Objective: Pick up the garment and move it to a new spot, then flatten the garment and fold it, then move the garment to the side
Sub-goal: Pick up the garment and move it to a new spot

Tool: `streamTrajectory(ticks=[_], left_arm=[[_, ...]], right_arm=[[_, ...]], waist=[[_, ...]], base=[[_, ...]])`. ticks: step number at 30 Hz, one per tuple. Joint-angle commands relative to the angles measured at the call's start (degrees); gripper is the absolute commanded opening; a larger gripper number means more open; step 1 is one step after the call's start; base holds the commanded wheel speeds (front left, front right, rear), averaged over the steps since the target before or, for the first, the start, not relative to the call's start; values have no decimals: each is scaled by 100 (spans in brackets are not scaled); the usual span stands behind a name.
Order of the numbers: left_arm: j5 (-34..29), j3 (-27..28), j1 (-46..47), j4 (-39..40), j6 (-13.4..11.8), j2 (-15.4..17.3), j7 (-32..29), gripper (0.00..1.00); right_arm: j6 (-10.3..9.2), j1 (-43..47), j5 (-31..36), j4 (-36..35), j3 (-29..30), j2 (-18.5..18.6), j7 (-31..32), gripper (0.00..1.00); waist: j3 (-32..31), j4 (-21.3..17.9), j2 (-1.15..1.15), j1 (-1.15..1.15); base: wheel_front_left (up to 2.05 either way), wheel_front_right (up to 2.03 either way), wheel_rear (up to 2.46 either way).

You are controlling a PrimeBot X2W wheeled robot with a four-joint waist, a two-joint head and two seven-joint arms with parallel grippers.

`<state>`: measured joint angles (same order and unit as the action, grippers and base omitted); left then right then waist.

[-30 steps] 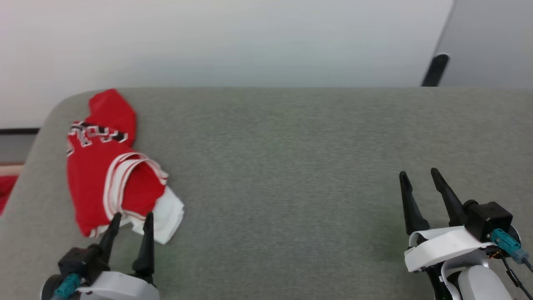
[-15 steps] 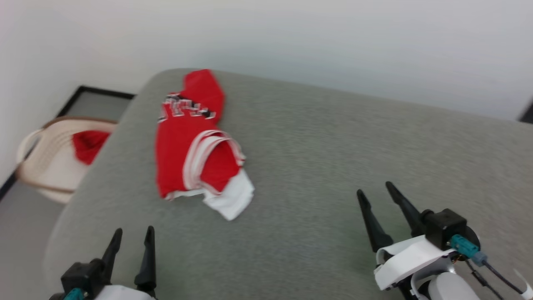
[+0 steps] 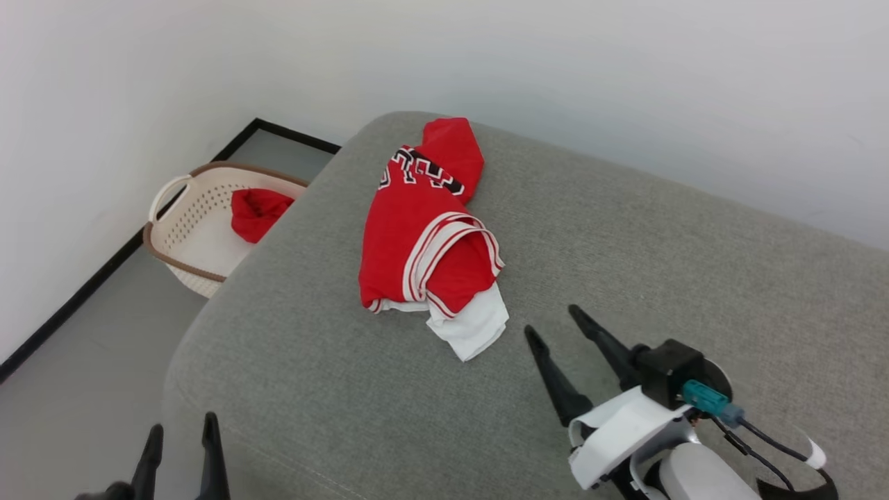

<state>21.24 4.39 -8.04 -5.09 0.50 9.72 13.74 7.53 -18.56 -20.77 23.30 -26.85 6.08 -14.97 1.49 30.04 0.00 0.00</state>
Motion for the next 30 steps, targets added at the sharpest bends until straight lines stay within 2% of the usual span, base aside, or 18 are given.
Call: streamTrajectory(ticks=[1,9,17,23,30], left_arm=[[47,28,-98,77,-45,-24,33,100],[117,25,-245,283,-81,-53,3,100],[76,-339,538,105,304,244,-312,100],[-58,-715,1950,-385,592,784,-506,100],[464,-1061,3962,-1535,695,1162,-693,100]], right_arm=[[-7,-79,-57,40,-108,-15,-27,100],[-7,-195,-166,137,-137,34,-27,100],[-7,151,40,79,445,111,-27,100],[-8,42,292,-111,540,292,-26,100],[-8,-268,361,-312,462,426,-27,100]], waist=[[-33,37,0,0],[6,31,0,0],[56,-59,0,0],[576,-683,0,0],[1287,-1452,0,0]], base=[[0,0,0],[0,0,0],[0,0,0],[0,0,0],[0,0,0]])
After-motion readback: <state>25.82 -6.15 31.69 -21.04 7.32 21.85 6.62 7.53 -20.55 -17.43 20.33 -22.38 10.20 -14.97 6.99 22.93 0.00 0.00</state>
